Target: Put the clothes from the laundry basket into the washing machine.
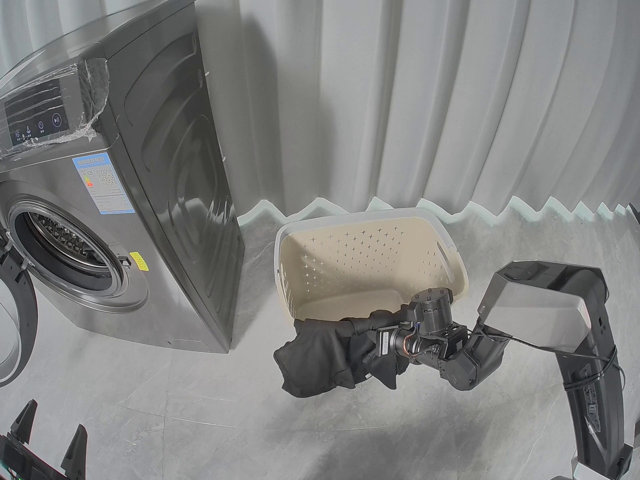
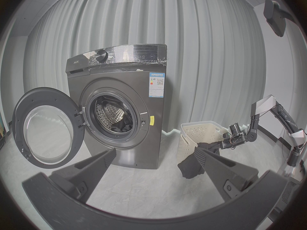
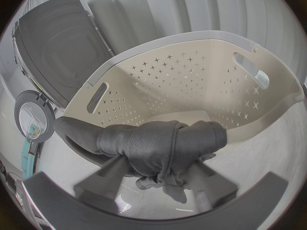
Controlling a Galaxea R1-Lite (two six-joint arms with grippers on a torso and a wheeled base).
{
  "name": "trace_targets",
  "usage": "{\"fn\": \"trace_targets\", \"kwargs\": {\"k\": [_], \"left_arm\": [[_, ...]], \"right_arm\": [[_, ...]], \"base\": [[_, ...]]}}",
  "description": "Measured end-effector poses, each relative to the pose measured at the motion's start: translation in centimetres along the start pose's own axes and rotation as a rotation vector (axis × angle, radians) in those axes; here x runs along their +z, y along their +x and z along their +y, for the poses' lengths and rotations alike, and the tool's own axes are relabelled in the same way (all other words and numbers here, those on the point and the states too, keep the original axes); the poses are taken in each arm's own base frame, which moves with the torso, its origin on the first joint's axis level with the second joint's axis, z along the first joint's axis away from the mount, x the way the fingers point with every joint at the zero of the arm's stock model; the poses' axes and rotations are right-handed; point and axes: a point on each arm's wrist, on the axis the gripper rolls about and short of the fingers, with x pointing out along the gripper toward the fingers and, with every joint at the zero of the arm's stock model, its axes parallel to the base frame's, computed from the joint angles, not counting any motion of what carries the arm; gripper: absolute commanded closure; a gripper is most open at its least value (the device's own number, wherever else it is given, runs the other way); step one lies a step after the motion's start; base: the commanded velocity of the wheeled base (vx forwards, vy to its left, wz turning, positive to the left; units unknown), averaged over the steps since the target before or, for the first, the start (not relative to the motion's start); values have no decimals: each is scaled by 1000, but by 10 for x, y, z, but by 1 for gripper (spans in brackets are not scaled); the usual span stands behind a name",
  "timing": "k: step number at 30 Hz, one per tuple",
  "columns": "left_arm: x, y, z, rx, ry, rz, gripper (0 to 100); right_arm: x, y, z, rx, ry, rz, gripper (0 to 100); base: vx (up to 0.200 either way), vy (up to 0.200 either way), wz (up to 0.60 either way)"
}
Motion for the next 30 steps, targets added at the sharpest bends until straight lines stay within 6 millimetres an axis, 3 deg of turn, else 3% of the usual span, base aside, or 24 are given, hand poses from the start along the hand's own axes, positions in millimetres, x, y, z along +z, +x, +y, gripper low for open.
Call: {"fn": "trace_targets", "kwargs": {"k": [12, 18, 30], "left_arm": [[0, 0, 0, 0, 0, 0, 0], [0, 0, 0, 0, 0, 0, 0], [0, 0, 0, 0, 1, 0, 0]], "right_arm": [[-5, -12, 6, 17, -4, -10, 100], [4, -39, 13, 35, -21, -47, 100], [49, -113, 25, 87, -38, -252, 100]], "base": [[0, 0, 0], [0, 0, 0], [0, 0, 0]]}}
